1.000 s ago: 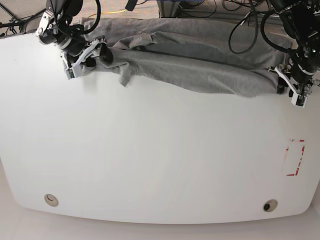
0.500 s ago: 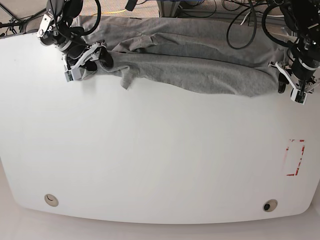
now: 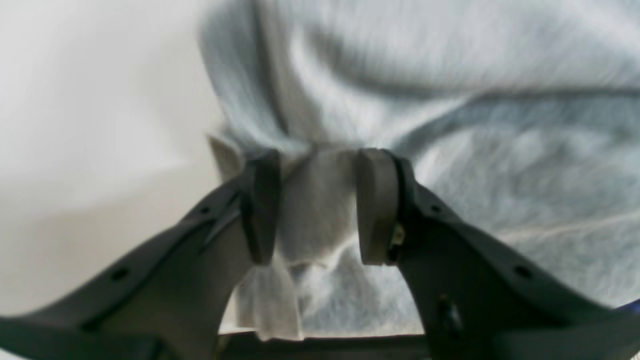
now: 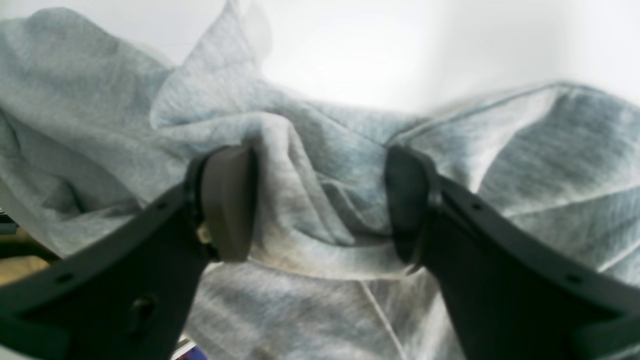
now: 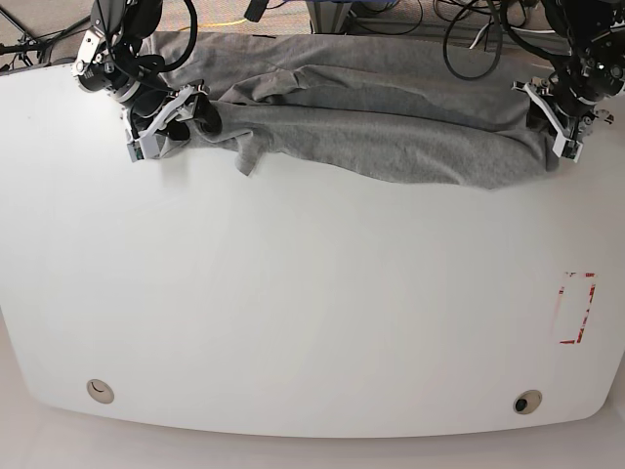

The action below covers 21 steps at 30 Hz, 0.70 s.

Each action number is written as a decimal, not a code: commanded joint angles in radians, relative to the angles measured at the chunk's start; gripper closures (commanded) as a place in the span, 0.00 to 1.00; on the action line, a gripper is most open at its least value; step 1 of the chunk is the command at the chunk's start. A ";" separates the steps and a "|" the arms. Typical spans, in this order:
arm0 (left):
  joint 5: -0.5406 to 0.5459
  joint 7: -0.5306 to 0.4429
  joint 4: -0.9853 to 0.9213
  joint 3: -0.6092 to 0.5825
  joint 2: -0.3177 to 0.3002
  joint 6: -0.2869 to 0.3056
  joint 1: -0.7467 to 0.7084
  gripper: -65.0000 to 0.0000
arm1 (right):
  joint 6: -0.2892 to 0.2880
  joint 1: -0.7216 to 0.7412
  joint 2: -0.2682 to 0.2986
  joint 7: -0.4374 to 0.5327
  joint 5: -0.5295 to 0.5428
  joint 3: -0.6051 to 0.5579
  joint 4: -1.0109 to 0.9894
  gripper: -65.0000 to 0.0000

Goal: Fold the T-shirt properly
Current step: 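Release the fold and move both grippers to the folded edge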

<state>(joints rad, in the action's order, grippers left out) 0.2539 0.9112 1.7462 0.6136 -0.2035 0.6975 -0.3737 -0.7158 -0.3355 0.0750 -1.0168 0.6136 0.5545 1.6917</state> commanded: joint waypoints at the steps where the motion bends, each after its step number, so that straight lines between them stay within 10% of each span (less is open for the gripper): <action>1: 0.011 -0.017 -0.019 -0.019 -0.017 0.001 0.029 0.63 | 0.018 0.011 0.004 -0.055 -0.090 -0.001 -0.009 0.40; 21: -0.048 -0.017 -0.229 -0.022 -0.012 0.001 0.261 0.63 | 0.018 0.401 0.075 -0.056 -0.370 -0.003 -0.207 0.40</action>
<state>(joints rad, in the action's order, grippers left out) 0.2176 0.8902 1.5040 0.5838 -0.1997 0.7017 -0.1162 -0.7063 0.0349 0.1207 -1.0508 0.2729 0.5468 1.4944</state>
